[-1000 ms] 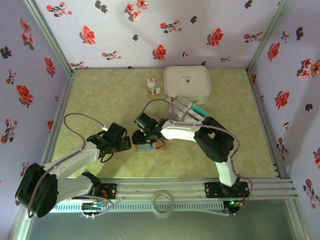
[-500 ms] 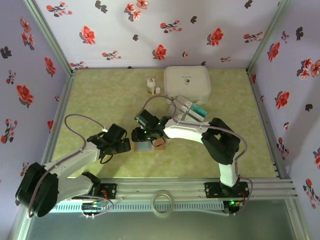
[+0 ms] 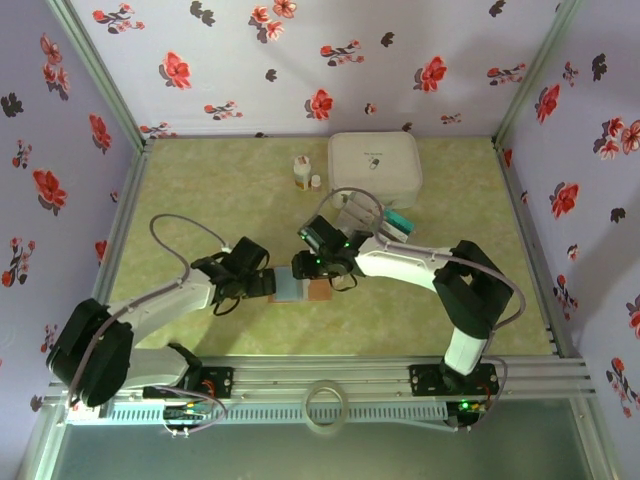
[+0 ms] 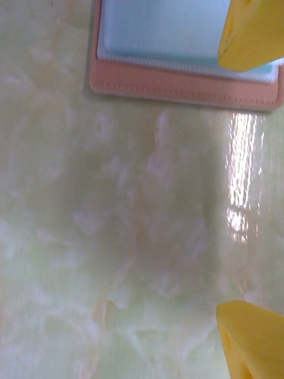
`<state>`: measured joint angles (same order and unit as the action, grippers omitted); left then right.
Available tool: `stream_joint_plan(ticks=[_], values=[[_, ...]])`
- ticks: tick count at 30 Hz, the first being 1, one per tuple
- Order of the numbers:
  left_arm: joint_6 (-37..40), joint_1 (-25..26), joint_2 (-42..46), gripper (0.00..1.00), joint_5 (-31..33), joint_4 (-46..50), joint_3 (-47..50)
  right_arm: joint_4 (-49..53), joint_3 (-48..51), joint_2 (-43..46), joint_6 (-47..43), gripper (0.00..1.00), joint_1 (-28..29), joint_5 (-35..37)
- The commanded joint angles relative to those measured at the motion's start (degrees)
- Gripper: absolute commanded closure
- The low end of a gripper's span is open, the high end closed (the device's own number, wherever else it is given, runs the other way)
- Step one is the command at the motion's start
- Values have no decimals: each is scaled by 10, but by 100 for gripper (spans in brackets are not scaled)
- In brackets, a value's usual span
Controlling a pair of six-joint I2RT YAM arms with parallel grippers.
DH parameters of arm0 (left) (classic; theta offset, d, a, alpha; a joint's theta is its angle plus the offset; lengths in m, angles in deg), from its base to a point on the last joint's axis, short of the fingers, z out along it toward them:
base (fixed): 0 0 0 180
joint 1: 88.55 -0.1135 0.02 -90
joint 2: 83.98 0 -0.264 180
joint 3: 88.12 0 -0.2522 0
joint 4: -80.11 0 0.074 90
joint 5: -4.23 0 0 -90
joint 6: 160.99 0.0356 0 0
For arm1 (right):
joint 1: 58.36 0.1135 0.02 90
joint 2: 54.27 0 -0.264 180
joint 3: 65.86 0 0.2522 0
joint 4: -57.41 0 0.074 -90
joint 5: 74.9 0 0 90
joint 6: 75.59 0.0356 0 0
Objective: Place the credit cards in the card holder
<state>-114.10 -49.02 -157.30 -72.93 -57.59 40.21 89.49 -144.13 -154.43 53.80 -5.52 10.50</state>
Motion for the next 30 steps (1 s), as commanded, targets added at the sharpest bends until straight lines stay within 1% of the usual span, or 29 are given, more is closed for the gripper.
stream_joint_plan(ticks=[1, 8, 14, 22, 26, 30], values=[[10, 15, -25, 0, 5, -8, -29, 12, 18, 26, -12, 52, -6, 21], [14, 45, -83, 0, 31, -3, -60, 4, 36, 18, -15, 52, -10, 21], [13, 55, -109, 0, 56, 7, -56, 1, 44, 21, -15, 52, -13, 21], [3, 55, -106, 0, 66, 8, -32, 11, 44, 32, -19, 52, -18, 25], [2, 55, -97, 0, 66, 8, -31, 44, 28, 57, -38, 52, -27, 39], [4, 55, -89, 0, 66, 11, -38, 90, 6, 93, -73, 52, -51, 65]])
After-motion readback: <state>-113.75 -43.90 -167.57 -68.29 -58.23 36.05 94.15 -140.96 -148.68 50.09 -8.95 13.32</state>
